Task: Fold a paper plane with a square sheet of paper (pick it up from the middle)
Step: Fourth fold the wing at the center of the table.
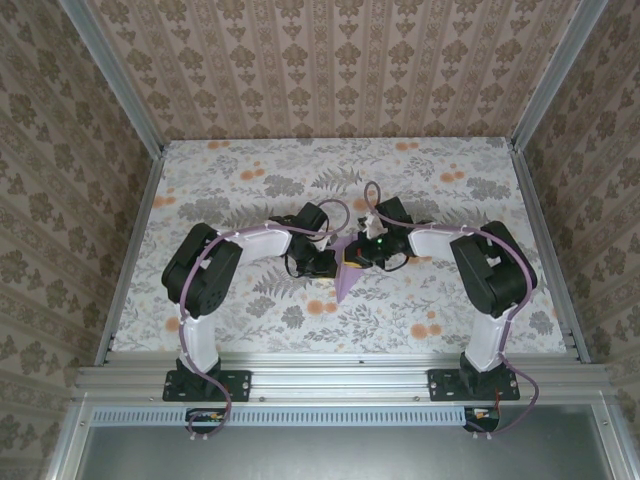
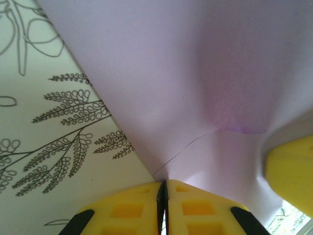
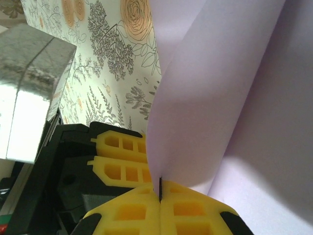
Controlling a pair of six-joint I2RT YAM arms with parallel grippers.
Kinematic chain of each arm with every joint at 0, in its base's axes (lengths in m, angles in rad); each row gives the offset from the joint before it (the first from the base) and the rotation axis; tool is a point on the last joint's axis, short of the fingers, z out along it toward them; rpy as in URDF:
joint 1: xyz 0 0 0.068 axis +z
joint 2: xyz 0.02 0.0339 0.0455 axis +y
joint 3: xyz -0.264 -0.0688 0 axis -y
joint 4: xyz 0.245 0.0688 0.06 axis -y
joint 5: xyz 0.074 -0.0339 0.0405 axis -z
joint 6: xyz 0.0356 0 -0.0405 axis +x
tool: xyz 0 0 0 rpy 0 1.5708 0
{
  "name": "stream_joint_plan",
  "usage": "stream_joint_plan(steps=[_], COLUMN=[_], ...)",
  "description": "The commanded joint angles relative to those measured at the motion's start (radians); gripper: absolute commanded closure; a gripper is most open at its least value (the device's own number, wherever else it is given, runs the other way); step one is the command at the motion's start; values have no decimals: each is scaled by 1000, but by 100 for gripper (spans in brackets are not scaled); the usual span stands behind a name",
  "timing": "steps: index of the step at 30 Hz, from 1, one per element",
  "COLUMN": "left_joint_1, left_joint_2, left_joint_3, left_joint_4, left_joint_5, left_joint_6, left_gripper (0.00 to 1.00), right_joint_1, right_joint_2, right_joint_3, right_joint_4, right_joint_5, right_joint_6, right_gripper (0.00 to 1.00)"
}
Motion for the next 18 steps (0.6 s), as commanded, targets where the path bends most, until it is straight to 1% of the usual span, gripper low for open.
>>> stream_joint_plan(steps=[1, 9, 18], left_joint_1=[-13, -9, 1], left_joint_2=[89, 76, 45], left_joint_3=[-51, -72, -112], left_joint_4=[55, 77, 132], left_joint_5=[-50, -45, -39], left_joint_6=[17, 10, -7], left_gripper=[88, 88, 88], right_joint_1=[13, 25, 30], right_joint_2=[21, 53, 82], right_joint_3=[32, 57, 63], right_joint_4=[-31, -73, -62], right_joint_5=[-27, -20, -21], right_joint_6=[-22, -51, -50], right_gripper=[98, 97, 97])
